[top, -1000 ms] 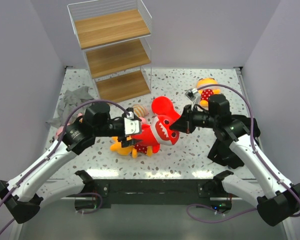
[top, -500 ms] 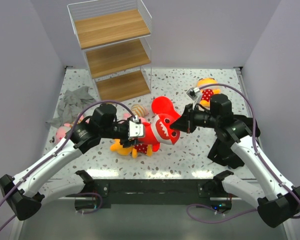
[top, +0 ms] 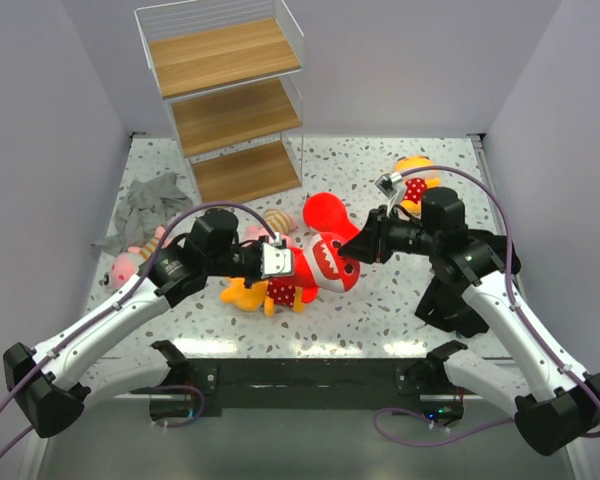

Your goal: Place and organize the stuffed toys onto the shelf

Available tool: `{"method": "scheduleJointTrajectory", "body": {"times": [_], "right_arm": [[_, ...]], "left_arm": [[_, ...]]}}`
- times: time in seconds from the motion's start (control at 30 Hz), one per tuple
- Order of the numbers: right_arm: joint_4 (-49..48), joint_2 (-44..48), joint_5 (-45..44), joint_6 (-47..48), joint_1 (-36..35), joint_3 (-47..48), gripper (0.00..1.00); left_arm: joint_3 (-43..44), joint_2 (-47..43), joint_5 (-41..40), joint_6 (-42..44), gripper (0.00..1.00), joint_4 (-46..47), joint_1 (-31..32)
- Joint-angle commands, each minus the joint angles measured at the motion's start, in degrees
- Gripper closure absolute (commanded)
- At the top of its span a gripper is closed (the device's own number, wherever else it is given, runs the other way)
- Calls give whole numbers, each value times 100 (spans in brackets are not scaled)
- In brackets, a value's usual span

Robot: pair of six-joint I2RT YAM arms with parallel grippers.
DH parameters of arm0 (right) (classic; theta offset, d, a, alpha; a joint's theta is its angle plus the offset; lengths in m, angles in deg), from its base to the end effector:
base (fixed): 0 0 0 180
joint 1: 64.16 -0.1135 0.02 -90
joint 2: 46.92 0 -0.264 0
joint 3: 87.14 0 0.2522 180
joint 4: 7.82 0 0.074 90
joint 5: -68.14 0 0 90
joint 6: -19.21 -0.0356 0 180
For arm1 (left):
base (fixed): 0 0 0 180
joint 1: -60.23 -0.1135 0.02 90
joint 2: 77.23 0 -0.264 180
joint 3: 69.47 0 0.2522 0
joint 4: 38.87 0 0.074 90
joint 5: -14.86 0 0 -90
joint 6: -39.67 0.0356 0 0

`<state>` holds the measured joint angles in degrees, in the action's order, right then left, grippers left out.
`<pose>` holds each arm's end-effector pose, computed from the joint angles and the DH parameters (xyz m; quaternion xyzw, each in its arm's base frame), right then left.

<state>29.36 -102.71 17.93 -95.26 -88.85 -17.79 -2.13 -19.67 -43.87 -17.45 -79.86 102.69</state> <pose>0.1809 0.1083 0.3503 -0.1878 0.7866 0.4731 0.3496 0.1471 -0.1596 0.3250 0.6174 0.5833 -0.2735 0.4514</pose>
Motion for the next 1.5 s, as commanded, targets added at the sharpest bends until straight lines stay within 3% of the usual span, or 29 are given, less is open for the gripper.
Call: {"method": "scheduleJointTrajectory", "body": {"times": [0.0, 0.07, 0.1, 0.2, 0.33, 0.47, 0.57, 0.73, 0.87, 1.17, 1.47], "right_arm": [[-101, 304, -322, -216, 8, 302, 40], [4, 498, -586, -295, 8, 390, 27], [74, 595, -673, -321, 8, 469, 15], [180, 1043, -1130, -488, 8, 549, 1], [233, 1570, -1500, -752, 8, 470, 1], [365, 1747, -1641, -788, 8, 444, 1], [540, 1782, -1668, -735, 8, 470, 1], [717, 1852, -1729, -700, -1, 452, 1], [857, 1896, -1764, -682, 8, 452, 1], [1050, 2046, -1861, -603, 8, 452, 1], [1182, 2081, -1931, -427, 8, 496, 1]], "left_arm": [[302, -464, -488, -642, 100, 910, 26], [311, -719, -752, -1070, 100, 1331, 26], [319, -798, -1128, -1239, 100, 1508, 26], [600, -992, -2050, -1837, 100, 2053, 26], [1618, -459, -3361, -2294, 100, 2055, 26], [3145, 360, -5160, -2558, 100, 1852, 26], [3692, 782, -6215, -2594, 100, 2132, 26], [4545, 1685, -7379, -2278, 100, 2459, 26], [5502, 2504, -8484, -1507, 100, 2835, -1], [6954, 3894, -9348, -539, 100, 3074, -229], [6850, 4044, -9157, -1063, 100, 2407, -650]]}}
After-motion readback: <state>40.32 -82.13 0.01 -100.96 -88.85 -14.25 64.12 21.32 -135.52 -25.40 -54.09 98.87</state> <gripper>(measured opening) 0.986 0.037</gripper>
